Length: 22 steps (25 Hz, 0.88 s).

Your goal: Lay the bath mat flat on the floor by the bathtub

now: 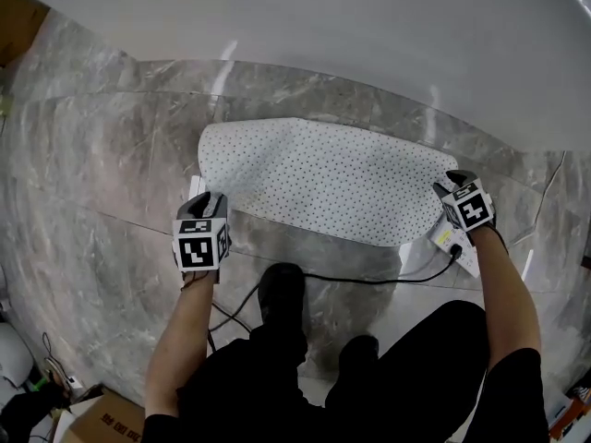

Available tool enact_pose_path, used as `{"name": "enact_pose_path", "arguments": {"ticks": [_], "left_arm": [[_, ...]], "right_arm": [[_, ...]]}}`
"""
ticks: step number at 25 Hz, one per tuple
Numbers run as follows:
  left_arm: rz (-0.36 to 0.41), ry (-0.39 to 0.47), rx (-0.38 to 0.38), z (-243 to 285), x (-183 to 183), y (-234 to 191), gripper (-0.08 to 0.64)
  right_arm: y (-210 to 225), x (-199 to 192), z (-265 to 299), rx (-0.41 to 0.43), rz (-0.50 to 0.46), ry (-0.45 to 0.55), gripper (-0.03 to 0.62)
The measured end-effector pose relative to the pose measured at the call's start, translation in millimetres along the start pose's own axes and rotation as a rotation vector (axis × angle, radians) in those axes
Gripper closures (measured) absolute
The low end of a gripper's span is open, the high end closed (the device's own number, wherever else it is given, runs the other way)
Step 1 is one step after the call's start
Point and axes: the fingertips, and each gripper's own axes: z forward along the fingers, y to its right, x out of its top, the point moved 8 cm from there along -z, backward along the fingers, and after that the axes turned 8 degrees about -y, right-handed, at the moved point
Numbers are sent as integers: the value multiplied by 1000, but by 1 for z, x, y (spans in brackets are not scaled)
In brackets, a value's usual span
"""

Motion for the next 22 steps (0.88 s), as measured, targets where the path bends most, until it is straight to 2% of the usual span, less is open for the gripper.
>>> {"name": "enact_pose_path", "arguments": {"ticks": [3, 5, 7, 9, 11, 13, 16, 19, 22], "left_arm": [[22, -17, 38, -8, -13, 2, 445], [78, -12, 47, -10, -11, 5, 445], [159, -11, 21, -7, 2, 16, 443], [275, -17, -18, 1, 21, 33, 434], [408, -32, -63, 12, 43, 52, 419], [509, -57, -110, 26, 65, 68, 409], [614, -84, -143, 44, 97, 88, 386], [712, -56, -135, 53, 126, 109, 371], [759, -35, -125, 65, 141, 122, 366]], "right_arm": [[-20, 32, 13, 42, -96, 30, 364], [-30, 52, 23, 42, -171, 59, 341], [-33, 68, 29, 23, -224, 68, 328], [-31, 81, 33, 16, -238, 77, 321], [-28, 90, 35, 30, -220, 99, 316], [-28, 96, 37, 53, -206, 114, 313], [-29, 104, 40, 91, -222, 121, 310], [-29, 112, 43, 103, -261, 110, 307], [-32, 117, 47, 96, -315, 80, 307]]}}
